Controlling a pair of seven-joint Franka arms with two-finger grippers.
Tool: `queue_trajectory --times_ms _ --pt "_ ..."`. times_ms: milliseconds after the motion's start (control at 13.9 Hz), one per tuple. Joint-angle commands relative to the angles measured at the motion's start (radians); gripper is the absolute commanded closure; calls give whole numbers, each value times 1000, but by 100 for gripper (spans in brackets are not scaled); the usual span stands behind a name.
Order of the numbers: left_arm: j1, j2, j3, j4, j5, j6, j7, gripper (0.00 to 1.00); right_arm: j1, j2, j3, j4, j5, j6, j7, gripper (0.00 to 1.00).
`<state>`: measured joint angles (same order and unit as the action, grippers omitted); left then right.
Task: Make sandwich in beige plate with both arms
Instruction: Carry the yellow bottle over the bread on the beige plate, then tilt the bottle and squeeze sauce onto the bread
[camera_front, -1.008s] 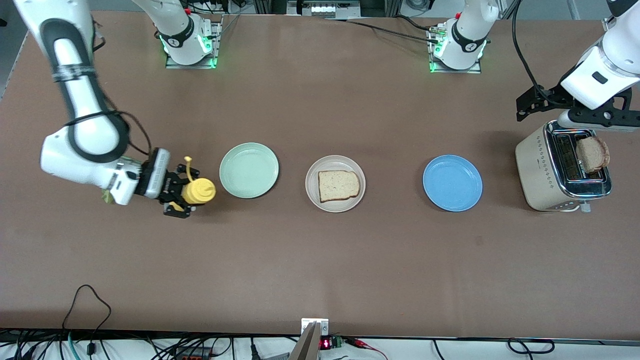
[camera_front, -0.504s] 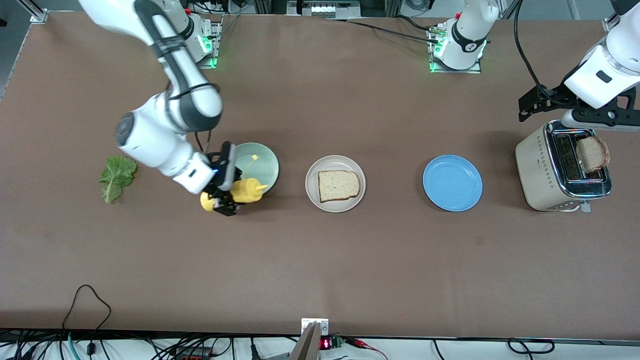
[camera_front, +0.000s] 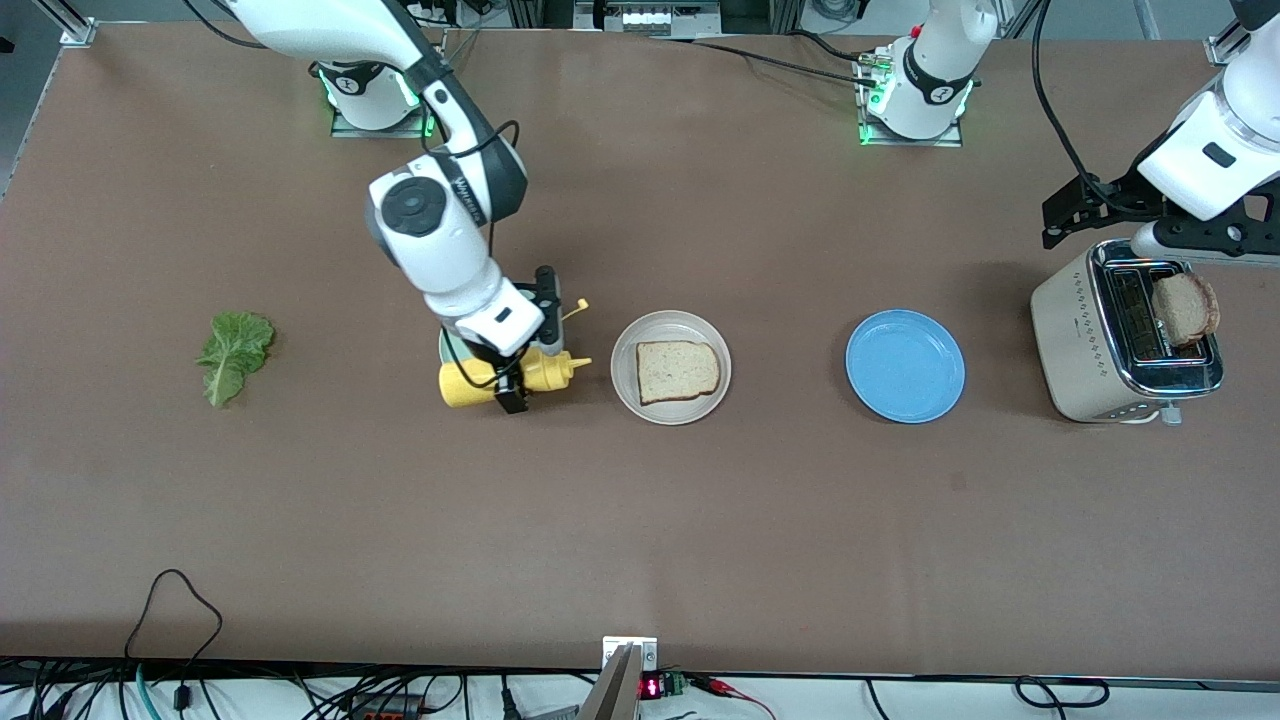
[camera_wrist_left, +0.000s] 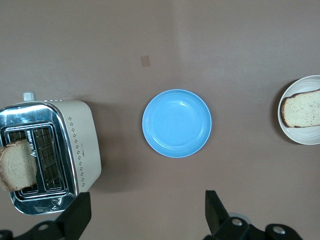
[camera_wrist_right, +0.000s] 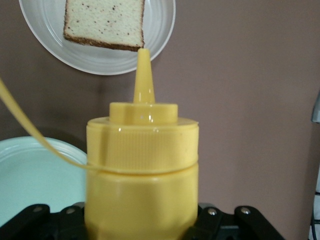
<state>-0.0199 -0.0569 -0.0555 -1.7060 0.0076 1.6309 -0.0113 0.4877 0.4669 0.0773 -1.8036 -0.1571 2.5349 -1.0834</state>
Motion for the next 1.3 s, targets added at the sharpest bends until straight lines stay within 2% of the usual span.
queue_trajectory --times_ms 0,288,504,720,1080,1224 --pt "-8 28 5 35 -6 -8 22 0 61 58 -14 147 -135 -147 118 79" --pt "-5 28 6 35 -9 -34 24 0 169 108 -14 263 -356 -368 302 80" --pt "-5 28 6 37 -9 -32 24 0 232 148 -14 352 -442 -510 368 80" --pt "-5 26 6 35 -9 -34 24 0 319 234 -16 453 -573 -629 453 80" --pt "-5 26 6 37 -9 -34 24 0 357 363 -27 539 -634 -647 493 79" --pt "-5 28 6 37 -11 -34 24 0 391 401 -54 553 -659 -647 536 79"
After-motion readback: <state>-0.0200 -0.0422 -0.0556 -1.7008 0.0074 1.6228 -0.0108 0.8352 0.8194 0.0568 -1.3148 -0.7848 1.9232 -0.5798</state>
